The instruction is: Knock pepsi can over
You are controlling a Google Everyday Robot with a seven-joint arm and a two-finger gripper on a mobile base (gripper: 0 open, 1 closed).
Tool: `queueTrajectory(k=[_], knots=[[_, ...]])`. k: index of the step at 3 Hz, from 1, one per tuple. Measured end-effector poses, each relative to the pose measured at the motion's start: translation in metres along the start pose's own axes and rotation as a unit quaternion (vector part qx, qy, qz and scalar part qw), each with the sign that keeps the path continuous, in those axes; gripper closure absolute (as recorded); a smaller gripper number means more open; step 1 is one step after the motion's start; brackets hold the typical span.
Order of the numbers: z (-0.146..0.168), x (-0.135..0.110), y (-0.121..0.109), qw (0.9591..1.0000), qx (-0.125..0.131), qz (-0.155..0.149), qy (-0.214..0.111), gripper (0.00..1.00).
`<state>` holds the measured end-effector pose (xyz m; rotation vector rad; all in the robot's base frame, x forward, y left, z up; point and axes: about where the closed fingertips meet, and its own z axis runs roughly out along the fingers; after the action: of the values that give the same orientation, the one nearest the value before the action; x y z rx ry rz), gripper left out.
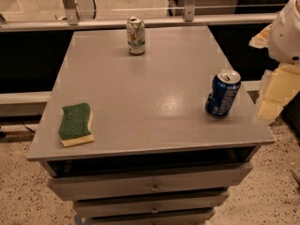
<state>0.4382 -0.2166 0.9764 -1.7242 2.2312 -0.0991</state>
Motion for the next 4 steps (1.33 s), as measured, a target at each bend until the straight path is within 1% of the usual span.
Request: queueTrajectory(k=[1, 2, 3, 4], knots=[[0.0, 0.0, 0.0, 1.0, 0.0, 0.0, 0.0, 0.0], [-0.002, 0.002, -0.004, 0.9999, 0.002, 0.002, -0.013, 0.0], [0.0, 0.026, -0.021, 0.9983, 0.007, 0.034, -0.048, 0.0], [0.022, 0.059, -0.036, 0.9878, 0.001, 0.096, -0.123, 0.0]])
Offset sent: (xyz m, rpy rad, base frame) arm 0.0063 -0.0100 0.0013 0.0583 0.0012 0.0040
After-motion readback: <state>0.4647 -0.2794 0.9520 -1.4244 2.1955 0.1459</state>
